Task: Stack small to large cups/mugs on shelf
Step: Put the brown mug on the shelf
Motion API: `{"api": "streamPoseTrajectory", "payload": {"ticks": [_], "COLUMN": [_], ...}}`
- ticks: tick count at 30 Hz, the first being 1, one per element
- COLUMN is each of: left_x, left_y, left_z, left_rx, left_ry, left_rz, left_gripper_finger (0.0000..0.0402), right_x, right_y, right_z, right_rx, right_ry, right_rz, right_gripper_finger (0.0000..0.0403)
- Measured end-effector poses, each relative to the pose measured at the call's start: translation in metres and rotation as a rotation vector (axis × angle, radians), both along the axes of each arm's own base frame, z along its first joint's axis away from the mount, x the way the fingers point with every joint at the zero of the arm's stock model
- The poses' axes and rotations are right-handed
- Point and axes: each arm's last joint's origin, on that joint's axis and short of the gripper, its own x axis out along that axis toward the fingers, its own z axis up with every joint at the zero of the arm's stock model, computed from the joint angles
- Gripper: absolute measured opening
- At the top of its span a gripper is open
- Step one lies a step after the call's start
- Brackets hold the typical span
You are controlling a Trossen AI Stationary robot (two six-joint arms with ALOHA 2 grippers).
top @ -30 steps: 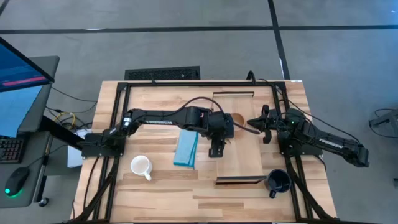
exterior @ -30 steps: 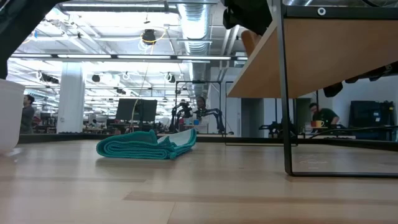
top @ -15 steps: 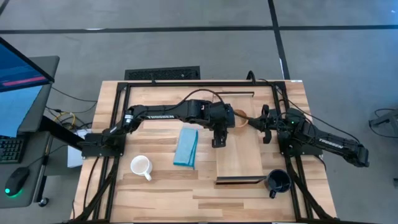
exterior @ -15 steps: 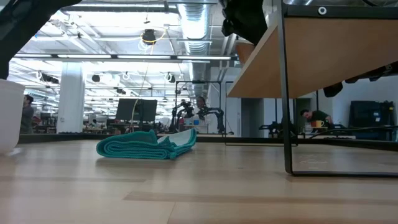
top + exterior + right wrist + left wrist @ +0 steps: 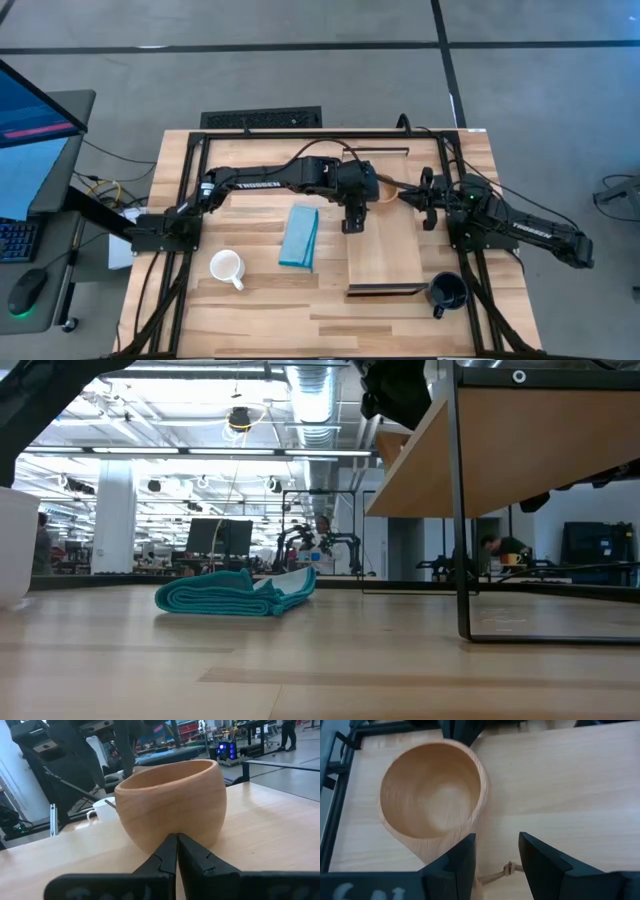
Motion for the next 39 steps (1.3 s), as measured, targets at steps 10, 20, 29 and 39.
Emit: {"api": "streamPoseTrajectory", "payload": {"ticks": [10, 20, 29, 39], "left_x": [0.0, -0.002, -0.003, -0.002], "left_y": [0.018, 0.005, 0.024, 0.037], "left_z": [-0.001, -0.006, -0.006, -0.005], "left_rx": [-0.061, -0.06, -0.006, -0.007], "left_ry": [0.001, 0.053, 0.051, 0.027], "left_rz": [-0.005, -0.046, 0.014, 0.036], "left_gripper_finger": [0.0141, 0.0141, 0.0141, 0.0141], "right_x": [0.0, 0.0, 0.0, 0.0], "right_y": [-0.001, -0.001, -0.001, -0.003], "right_z": [-0.001, -0.001, 0.0, 0.0], "right_rx": [0.0, 0.001, -0.013, -0.056], "right_ry": [0.006, 0.01, 0.005, 0.011], "right_rz": [-0.045, -0.045, -0.046, -0.096], "right_gripper_finger": [0.0037, 0.0037, 0.0037, 0.0037]}}
